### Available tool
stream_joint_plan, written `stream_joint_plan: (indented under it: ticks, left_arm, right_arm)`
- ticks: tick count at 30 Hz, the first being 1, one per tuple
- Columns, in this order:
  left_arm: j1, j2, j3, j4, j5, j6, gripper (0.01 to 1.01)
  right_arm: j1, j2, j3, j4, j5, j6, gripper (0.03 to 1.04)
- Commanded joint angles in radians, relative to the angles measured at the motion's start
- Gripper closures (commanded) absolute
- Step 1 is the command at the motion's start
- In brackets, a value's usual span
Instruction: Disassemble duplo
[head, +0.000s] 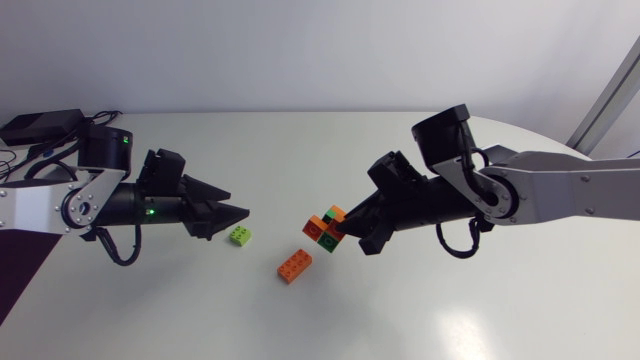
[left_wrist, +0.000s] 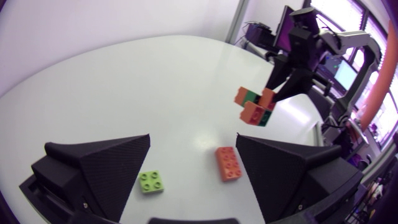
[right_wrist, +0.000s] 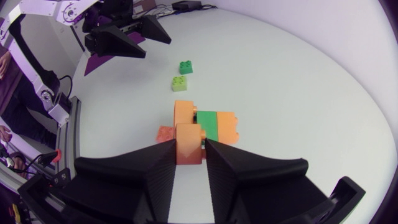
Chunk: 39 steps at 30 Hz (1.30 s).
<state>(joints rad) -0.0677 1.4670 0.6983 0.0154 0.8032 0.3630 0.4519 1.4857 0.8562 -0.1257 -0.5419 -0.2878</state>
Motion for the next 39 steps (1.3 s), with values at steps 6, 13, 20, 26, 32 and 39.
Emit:
stream_joint_plan:
  ticks: [6, 13, 20, 26, 32, 39]
  left_arm:
    - [-0.026, -0.080, -0.005, -0.187, 0.165, 0.191, 0.056]
    - [-0.144, -0.125, -0.048, -0.278, 0.166, 0.349, 0.057]
    - [-0.185, -0.152, -0.082, -0.281, 0.166, 0.402, 0.057]
    - [-0.179, -0.145, -0.077, -0.272, 0.157, 0.402, 0.056]
    - [-0.179, -0.139, -0.075, -0.269, 0.149, 0.402, 0.056]
    - [-0.181, -0.137, -0.074, -0.269, 0.148, 0.401, 0.079]
  right_arm:
    - [0.050, -0.051, -0.063, 0.064, -0.052, -0.002, 0.80]
    - [0.079, -0.058, -0.068, 0.089, -0.113, -0.002, 0.80]
    - [0.103, -0.058, -0.071, 0.090, -0.167, -0.004, 0.80]
    - [0.119, -0.073, -0.085, 0.087, -0.213, -0.016, 0.80]
    - [0.143, -0.087, -0.095, 0.086, -0.213, -0.031, 0.80]
    - [0.159, -0.090, -0.100, 0.086, -0.213, -0.033, 0.80]
